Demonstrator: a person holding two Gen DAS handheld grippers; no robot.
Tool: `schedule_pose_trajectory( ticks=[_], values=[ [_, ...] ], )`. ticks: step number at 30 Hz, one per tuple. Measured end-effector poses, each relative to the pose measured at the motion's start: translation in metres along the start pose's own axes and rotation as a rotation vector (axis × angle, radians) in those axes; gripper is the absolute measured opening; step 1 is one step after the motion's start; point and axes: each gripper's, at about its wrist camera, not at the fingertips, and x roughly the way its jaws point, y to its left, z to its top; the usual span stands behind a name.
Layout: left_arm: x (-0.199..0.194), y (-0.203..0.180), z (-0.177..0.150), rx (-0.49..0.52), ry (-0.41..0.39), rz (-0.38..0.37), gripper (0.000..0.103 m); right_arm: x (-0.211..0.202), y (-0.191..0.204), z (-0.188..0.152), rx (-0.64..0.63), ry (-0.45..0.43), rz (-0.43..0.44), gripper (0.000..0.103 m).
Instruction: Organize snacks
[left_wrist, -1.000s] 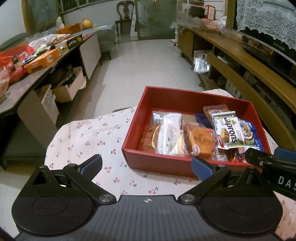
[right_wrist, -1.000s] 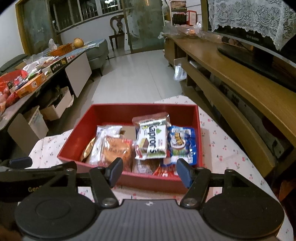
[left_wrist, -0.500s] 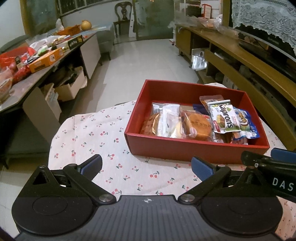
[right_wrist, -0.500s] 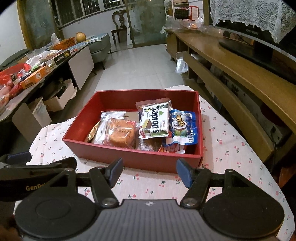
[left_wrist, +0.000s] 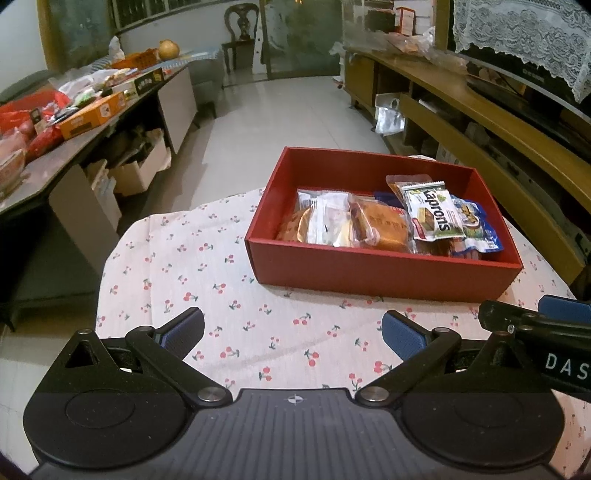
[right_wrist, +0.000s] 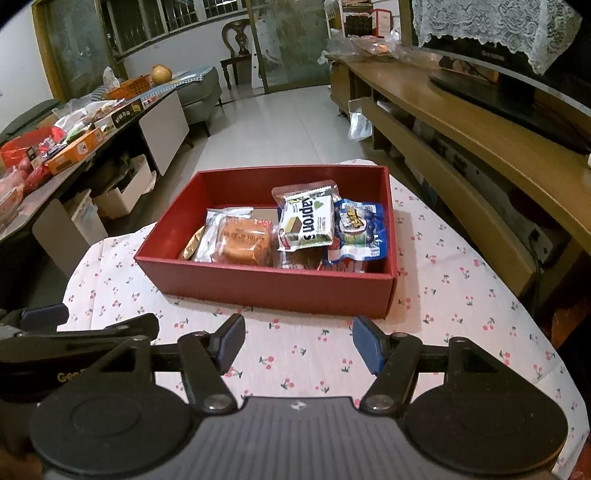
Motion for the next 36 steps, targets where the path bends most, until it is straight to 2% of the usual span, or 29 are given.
schedule_pose_trajectory(
  ticks=[36],
  values=[
    [-0.028,0.004,-0.046,0.024,0.027,-0.022,0.101,-0.034,0.008,-0.052,-0.015,0.020,-0.002,0.078]
  ],
)
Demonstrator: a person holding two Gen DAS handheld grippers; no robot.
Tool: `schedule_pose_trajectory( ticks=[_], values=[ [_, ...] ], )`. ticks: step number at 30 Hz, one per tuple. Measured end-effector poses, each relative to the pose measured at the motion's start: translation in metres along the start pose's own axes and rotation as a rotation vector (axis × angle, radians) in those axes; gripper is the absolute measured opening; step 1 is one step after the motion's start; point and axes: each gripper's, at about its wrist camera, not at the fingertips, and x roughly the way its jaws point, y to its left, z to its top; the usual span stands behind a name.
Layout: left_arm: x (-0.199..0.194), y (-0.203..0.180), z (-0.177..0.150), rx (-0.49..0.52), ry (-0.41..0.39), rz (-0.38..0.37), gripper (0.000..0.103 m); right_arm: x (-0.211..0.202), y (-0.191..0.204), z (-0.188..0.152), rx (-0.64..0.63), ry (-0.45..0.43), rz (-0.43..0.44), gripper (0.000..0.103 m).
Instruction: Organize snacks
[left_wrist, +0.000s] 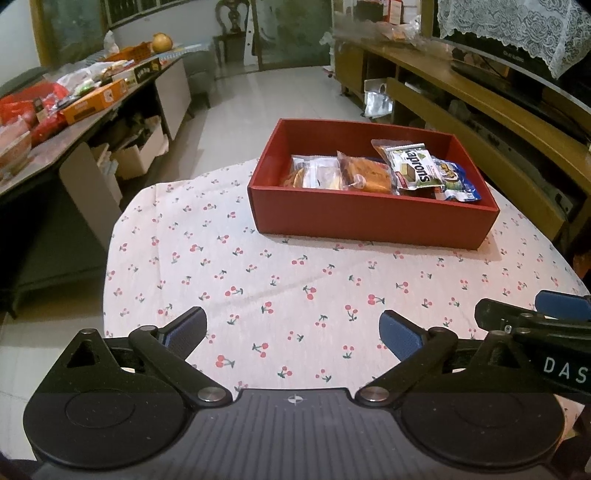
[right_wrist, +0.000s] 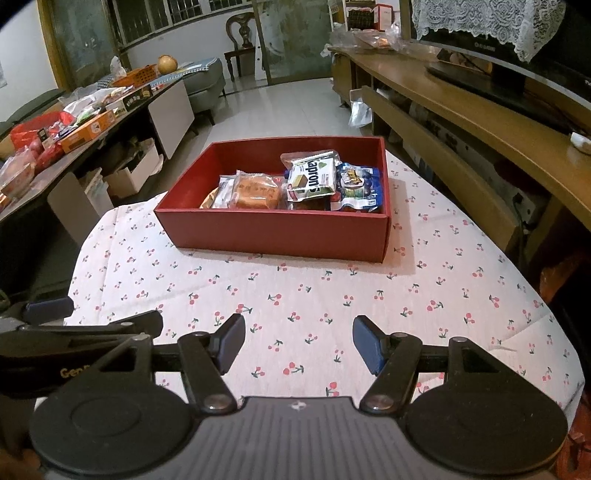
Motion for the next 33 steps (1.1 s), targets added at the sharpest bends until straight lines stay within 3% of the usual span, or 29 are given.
schedule_pose_trajectory(
  ticks=[33],
  values=[
    [-0.011,0.007,-0.014,-0.003,0.001,-0.010,0.103,-0.005,0.000,-0.011,0.004,0.012,0.004,0.082]
  ],
)
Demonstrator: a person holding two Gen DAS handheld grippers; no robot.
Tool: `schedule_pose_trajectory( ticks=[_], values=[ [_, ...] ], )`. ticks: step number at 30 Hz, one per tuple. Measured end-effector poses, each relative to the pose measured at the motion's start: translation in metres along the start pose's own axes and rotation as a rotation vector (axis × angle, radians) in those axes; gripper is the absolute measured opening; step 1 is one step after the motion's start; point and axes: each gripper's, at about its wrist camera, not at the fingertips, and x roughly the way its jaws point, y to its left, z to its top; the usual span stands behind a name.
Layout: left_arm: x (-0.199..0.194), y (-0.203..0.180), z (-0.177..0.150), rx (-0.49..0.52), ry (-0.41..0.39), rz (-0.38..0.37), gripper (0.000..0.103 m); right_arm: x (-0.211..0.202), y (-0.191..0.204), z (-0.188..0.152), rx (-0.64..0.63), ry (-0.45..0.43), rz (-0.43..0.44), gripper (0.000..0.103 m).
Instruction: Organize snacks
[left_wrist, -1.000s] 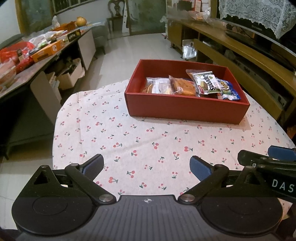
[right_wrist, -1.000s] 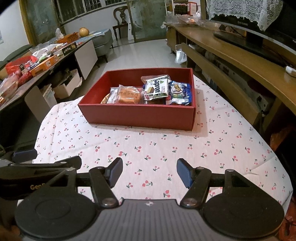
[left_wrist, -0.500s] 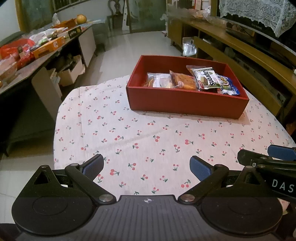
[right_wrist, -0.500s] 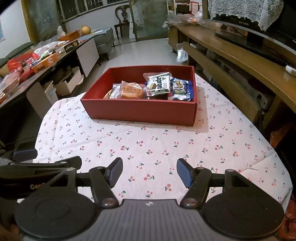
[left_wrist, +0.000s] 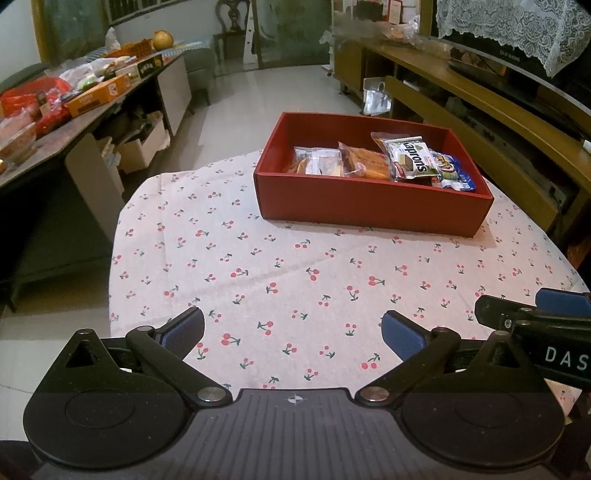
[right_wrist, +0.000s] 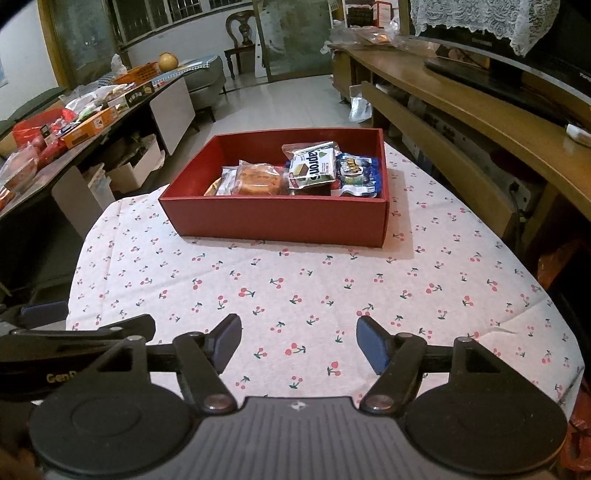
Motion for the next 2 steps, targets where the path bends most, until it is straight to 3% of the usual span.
schedule_pose_trajectory(
  ticks=[2],
  values=[
    [-0.0013,0.0006,-0.0002,-0.001,-0.007,0.005,0.103,0.0008,-0.0005,-0.0007,-0.004,0.004,-0.004,0.082]
  ],
)
